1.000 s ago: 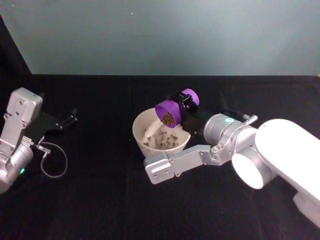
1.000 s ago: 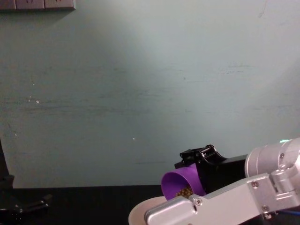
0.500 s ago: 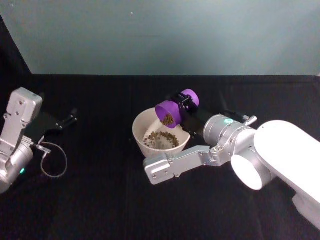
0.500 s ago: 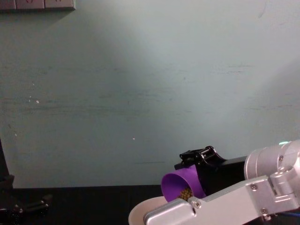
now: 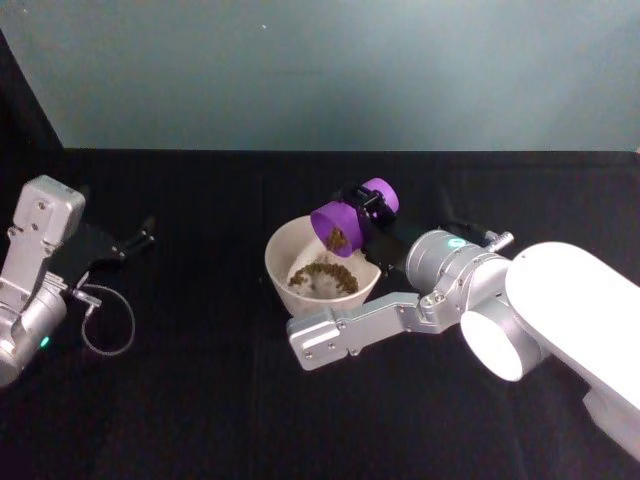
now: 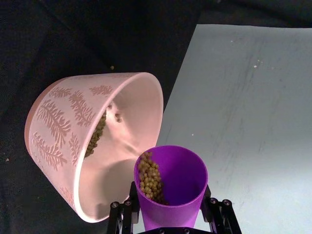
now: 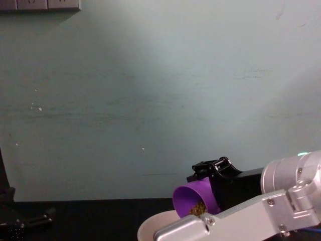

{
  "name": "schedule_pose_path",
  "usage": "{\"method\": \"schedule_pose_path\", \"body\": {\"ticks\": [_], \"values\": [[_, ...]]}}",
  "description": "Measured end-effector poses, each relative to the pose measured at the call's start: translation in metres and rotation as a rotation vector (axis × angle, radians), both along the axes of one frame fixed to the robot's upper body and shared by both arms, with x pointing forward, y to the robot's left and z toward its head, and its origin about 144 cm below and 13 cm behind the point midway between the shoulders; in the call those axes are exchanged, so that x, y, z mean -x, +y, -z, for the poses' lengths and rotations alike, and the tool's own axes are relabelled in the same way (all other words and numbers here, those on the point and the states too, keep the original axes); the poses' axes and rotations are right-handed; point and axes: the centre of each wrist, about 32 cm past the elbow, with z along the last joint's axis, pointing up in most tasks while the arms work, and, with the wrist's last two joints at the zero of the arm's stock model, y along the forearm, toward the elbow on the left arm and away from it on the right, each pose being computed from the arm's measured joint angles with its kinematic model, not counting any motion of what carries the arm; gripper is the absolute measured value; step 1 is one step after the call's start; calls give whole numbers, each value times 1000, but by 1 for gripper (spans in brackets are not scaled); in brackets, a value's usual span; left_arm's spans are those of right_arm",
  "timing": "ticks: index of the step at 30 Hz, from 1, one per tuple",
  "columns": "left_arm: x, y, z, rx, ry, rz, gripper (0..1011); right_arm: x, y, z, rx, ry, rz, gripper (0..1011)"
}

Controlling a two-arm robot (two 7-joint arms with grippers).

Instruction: Pick up the cup and pour the mung beans from the cup into the bowl.

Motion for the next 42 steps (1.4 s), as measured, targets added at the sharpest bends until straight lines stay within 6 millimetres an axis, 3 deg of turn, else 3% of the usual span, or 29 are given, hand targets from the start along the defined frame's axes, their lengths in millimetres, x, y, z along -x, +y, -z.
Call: {"method": "schedule_pose_path", "body": {"ticks": [42], "values": [[0,0,0,0,0,0,1000,6,10,6,107,-96,-14,713]]}}
